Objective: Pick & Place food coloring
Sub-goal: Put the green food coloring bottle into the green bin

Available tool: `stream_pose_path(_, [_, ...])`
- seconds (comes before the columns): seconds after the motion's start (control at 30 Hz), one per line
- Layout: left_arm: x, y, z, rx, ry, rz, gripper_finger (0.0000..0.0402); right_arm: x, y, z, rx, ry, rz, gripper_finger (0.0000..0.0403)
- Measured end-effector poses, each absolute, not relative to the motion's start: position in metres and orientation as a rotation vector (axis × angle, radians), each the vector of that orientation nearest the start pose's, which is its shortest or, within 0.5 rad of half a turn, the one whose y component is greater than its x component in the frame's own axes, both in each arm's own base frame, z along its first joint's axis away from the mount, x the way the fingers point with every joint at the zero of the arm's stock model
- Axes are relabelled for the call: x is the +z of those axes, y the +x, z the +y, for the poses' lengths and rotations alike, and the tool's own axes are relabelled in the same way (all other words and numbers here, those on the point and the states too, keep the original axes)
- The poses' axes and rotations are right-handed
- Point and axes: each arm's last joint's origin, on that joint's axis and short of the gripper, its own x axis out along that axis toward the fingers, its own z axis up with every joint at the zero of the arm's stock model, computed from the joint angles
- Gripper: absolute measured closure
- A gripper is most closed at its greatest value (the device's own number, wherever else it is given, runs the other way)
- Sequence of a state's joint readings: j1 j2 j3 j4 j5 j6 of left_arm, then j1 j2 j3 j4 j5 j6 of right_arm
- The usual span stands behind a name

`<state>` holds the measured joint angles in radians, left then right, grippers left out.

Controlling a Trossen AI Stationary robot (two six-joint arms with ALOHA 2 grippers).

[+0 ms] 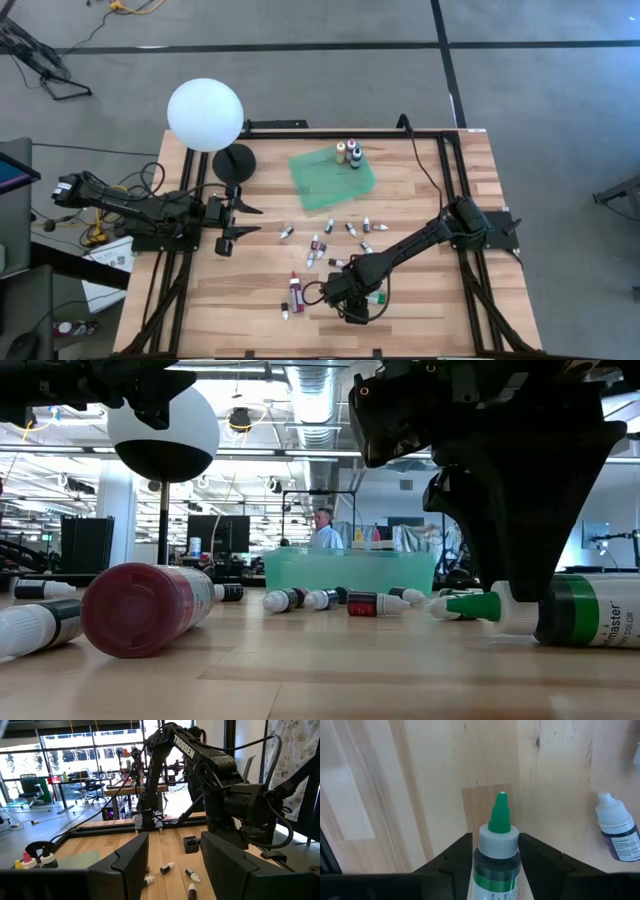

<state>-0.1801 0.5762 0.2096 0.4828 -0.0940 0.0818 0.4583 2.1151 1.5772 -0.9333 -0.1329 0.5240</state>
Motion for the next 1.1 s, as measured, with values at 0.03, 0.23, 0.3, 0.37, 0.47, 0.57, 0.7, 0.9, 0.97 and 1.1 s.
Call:
stream_pose_path(0.03, [0.2267, 0.1429, -0.0233, -0.081, 0.066, -0.119, 0.0225, 0.1594, 0.3636, 0.1838, 0.082, 0.174, 1.541, 0.0254])
stream_pose_path(0.23, [0.2267, 0.1429, -0.0232, -0.081, 0.066, -0.119, 0.0225, 0.1594, 0.3638, 0.1837, 0.082, 0.174, 1.540, 0.0257])
stream_pose_path(0.3, [0.2267, 0.1429, -0.0233, -0.081, 0.066, -0.119, 0.0225, 0.1594, 0.3639, 0.1839, 0.083, 0.175, 1.538, 0.0257])
stream_pose_path(0.37, [0.2267, 0.1429, -0.0232, -0.081, 0.066, -0.119, 0.0225, 0.1595, 0.3647, 0.1832, 0.077, 0.184, 1.535, 0.0255])
stream_pose_path(0.47, [0.2268, 0.1429, -0.0233, -0.081, 0.066, -0.119, 0.0225, 0.1595, 0.3648, 0.1832, 0.071, 0.189, 1.535, 0.0253])
stream_pose_path(0.57, [0.2269, 0.1429, -0.0232, -0.082, 0.055, -0.119, 0.0225, 0.1594, 0.3648, 0.1830, 0.068, 0.186, 1.534, 0.0253])
stream_pose_path(0.7, [0.2269, 0.1429, -0.0233, -0.082, 0.048, -0.119, 0.0225, 0.1594, 0.3648, 0.1829, 0.065, 0.185, 1.532, 0.0256])
stream_pose_path(0.9, [0.2269, 0.1429, -0.0232, -0.082, 0.047, -0.119, 0.0225, 0.1594, 0.3646, 0.1833, 0.065, 0.187, 1.533, 0.0261])
stream_pose_path(0.97, [0.2269, 0.1429, -0.0232, -0.082, 0.046, -0.119, 0.0225, 0.1594, 0.3645, 0.1832, 0.066, 0.187, 1.534, 0.0262])
stream_pose_path(1.1, [0.2269, 0.1429, -0.0233, -0.082, 0.046, -0.119, 0.0225, 0.1593, 0.3638, 0.1830, 0.064, 0.187, 1.543, 0.0259])
